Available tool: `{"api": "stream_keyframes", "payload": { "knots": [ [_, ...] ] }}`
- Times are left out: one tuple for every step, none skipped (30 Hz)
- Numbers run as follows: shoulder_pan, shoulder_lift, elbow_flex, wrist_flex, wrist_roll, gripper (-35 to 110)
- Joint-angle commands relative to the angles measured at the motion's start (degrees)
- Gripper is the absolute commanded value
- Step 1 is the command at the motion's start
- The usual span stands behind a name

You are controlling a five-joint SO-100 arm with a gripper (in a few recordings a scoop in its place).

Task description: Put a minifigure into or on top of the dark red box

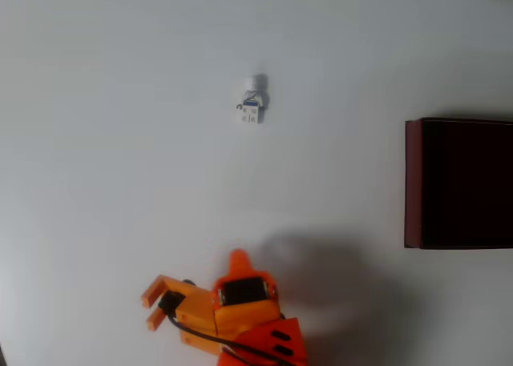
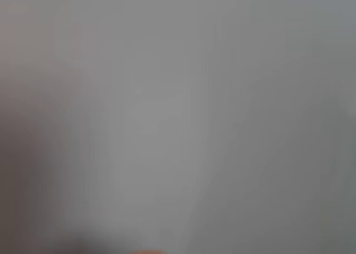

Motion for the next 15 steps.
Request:
{"api": "stream_keyframes", "payload": {
  "knots": [
    [-0.6, 0.3, -2.1, 1.2, -0.9, 0],
    [-0.6, 0.3, -2.1, 1.2, -0.9, 0],
    [-0.6, 0.3, -2.1, 1.2, -0.9, 0],
    [-0.6, 0.3, -2.1, 1.2, -0.9, 0],
    [-0.6, 0.3, -2.1, 1.2, -0.9, 0],
    [-0.6, 0.3, -2.1, 1.2, -0.9, 0],
    [-0.6, 0.3, -2.1, 1.2, -0.9, 0],
    [-0.6, 0.3, -2.1, 1.2, -0.9, 0],
    [-0.6, 0.3, -2.1, 1.2, -0.9, 0],
    [-0.6, 0.3, -2.1, 1.2, -0.9, 0],
    [-0.6, 0.3, -2.1, 1.2, -0.9, 0],
    [-0.6, 0.3, -2.1, 1.2, -0.9, 0],
    [-0.6, 0.3, -2.1, 1.2, -0.9, 0],
    [-0.6, 0.3, -2.1, 1.2, -0.9, 0],
    [-0.6, 0.3, -2.1, 1.2, -0.9, 0]
  ]
}}
